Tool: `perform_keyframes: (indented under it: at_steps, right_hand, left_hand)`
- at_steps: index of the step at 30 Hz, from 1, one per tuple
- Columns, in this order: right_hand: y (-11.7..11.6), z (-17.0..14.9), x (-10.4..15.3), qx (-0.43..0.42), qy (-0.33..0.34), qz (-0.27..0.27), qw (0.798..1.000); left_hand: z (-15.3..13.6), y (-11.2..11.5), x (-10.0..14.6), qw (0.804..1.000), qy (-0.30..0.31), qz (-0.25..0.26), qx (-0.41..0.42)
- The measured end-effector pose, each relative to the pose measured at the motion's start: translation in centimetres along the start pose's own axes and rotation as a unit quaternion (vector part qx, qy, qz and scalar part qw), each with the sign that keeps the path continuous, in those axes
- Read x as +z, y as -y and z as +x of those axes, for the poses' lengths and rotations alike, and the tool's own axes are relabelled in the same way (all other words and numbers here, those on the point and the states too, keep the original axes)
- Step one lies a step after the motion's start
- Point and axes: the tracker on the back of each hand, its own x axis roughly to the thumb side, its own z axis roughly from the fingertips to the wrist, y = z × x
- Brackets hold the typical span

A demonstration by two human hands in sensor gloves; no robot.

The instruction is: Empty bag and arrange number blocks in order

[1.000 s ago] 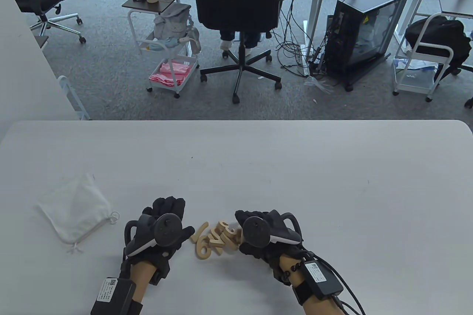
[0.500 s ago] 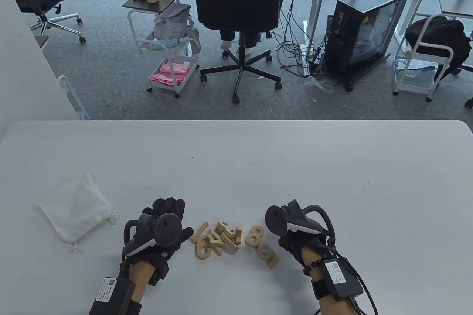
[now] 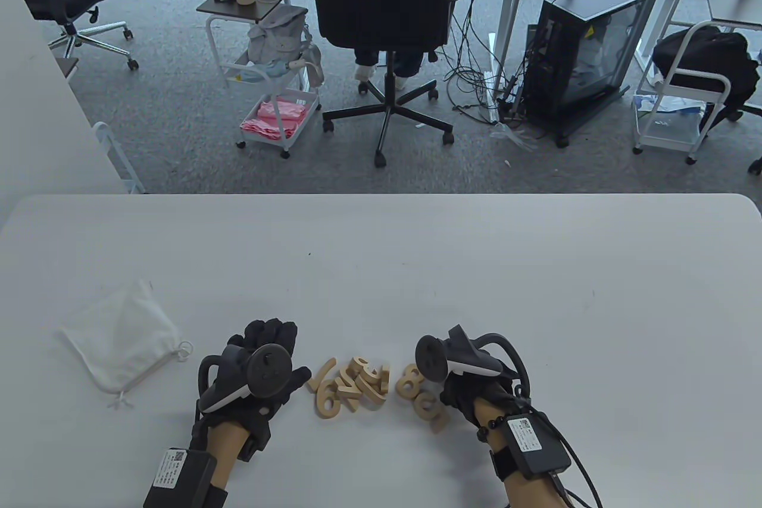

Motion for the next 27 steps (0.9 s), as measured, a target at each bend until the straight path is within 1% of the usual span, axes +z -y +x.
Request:
perform_keyframes:
  at_steps: [7,9,10,14,16,17,21,22,23,27]
  right_hand:
    - [0.0,-0.1,0.0,-0.004,0.001,0.003,1.000]
    - [0.4,-0.2,0.3,-0.012,0.001,-0.003,1.000]
    - [0.8,-0.2,0.5,-0.020,0.002,-0.017,1.000]
    - [2.8,0.8,1.7,-0.081,0.027,-0.118,0.989]
    - [3.3,1.7,1.7,-0.107,0.018,-0.163,0.981]
    - [3.6,2.2,1.5,-0.120,0.007,-0.172,0.978]
    - [4.2,3.7,0.2,-0.165,-0.012,-0.150,0.975]
    - [4.2,4.0,-0.2,-0.172,-0.011,-0.139,0.975]
    - [4.2,4.5,-0.7,-0.180,-0.014,-0.117,0.977]
    - [4.2,6.2,-2.0,-0.160,-0.024,-0.103,0.981]
  left_hand:
    - [0.0,0.0,0.0,1.000,0.001,0.000,0.001]
    - [-0.1,-0.1,0.0,1.000,0.000,0.002,0.002]
    - [-0.1,-0.1,0.0,1.000,0.000,0.003,0.002]
    - [-0.2,-0.1,0.0,1.000,0.000,0.005,0.004]
    - [-0.2,-0.2,0.0,1.000,-0.001,0.006,0.004]
    - [-0.2,-0.2,0.0,1.000,-0.001,0.007,0.005]
    - [-0.2,-0.2,0.0,1.000,0.000,0.007,0.005]
    - [-0.2,-0.2,0.0,1.000,0.000,0.006,0.004]
    - [-0.2,-0.2,0.0,1.000,0.000,0.007,0.004]
    - [-0.3,-0.2,0.0,1.000,0.001,0.007,0.005]
